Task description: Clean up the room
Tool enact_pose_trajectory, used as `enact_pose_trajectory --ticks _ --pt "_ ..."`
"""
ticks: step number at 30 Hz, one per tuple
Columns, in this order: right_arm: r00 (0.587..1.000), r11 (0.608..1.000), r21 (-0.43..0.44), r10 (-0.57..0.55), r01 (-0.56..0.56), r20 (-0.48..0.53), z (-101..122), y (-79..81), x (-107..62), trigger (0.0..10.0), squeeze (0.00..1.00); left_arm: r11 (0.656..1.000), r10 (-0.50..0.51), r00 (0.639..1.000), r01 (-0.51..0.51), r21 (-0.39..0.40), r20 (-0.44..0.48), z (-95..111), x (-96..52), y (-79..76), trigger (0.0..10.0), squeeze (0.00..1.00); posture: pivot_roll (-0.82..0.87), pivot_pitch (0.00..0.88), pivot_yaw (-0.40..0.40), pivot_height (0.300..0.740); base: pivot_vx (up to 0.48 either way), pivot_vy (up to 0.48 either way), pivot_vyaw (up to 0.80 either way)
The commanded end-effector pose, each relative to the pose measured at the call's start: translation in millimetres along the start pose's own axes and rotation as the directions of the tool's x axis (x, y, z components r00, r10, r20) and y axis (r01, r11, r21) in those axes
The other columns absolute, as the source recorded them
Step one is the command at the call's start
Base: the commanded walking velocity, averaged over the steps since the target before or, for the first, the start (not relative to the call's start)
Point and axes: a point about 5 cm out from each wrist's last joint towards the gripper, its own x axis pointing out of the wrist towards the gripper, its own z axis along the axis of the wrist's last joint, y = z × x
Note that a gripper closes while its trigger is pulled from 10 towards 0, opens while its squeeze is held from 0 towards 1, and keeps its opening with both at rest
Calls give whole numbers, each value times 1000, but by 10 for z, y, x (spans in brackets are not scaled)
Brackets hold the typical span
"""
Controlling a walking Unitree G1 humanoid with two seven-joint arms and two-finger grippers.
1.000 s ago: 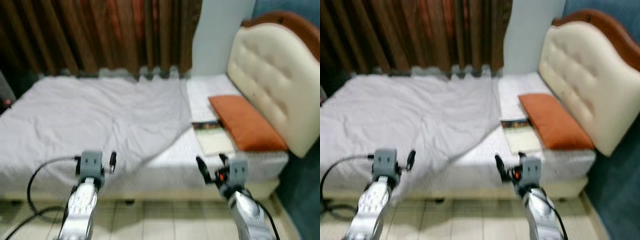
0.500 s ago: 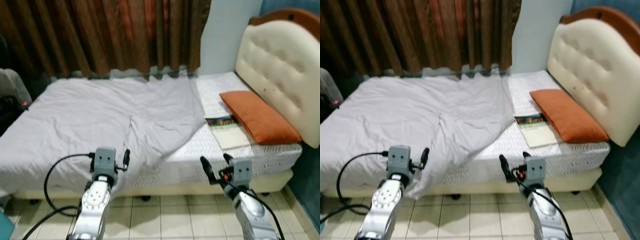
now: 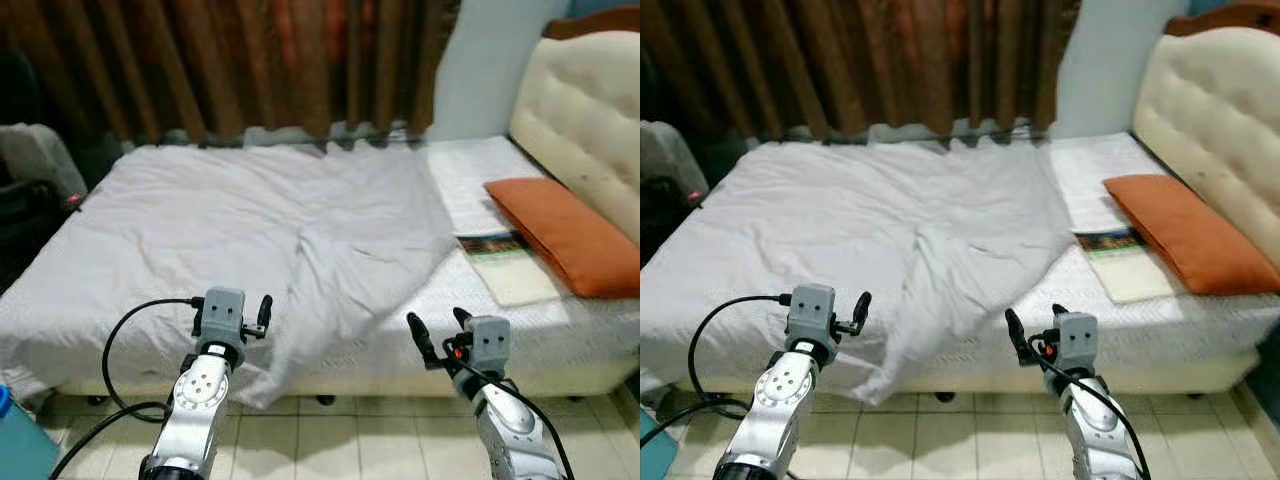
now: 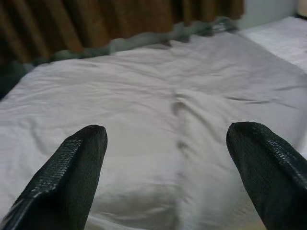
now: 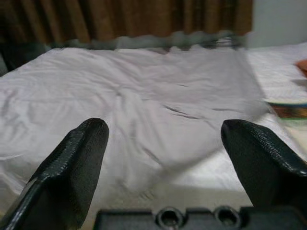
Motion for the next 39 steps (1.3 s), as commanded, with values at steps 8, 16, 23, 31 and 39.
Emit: enact_pose_trajectory --ticks 8,16,23,31,39 --pt "999 999 -3 42 -42 1 20 103 73 10000 0 997 44 999 -45 -60 -15 4 23 56 10000 0 11 0 35 740 361 315 -738" --pt "998 998 -15 58 -58 -7 24 116 86 10000 0 991 48 999 -51 -126 -21 2 25 -21 10000 0 12 0 25 740 361 317 -742" --pt "997 997 -18 78 -78 -30 -17 120 50 10000 0 995 16 1000 -18 -103 -23 14 36 -118 10000 0 9 0 16 740 362 315 -753" --pt "995 995 -11 97 -97 -30 -17 144 50 10000 0 999 31 999 -32 -42 -20 36 55 -128 10000 0 8 6 14 740 227 197 -285" --pt "993 993 -16 113 -113 -25 -3 159 53 10000 0 997 46 999 -47 -56 -23 34 56 -116 10000 0 7 11 14 740 173 -297 211"
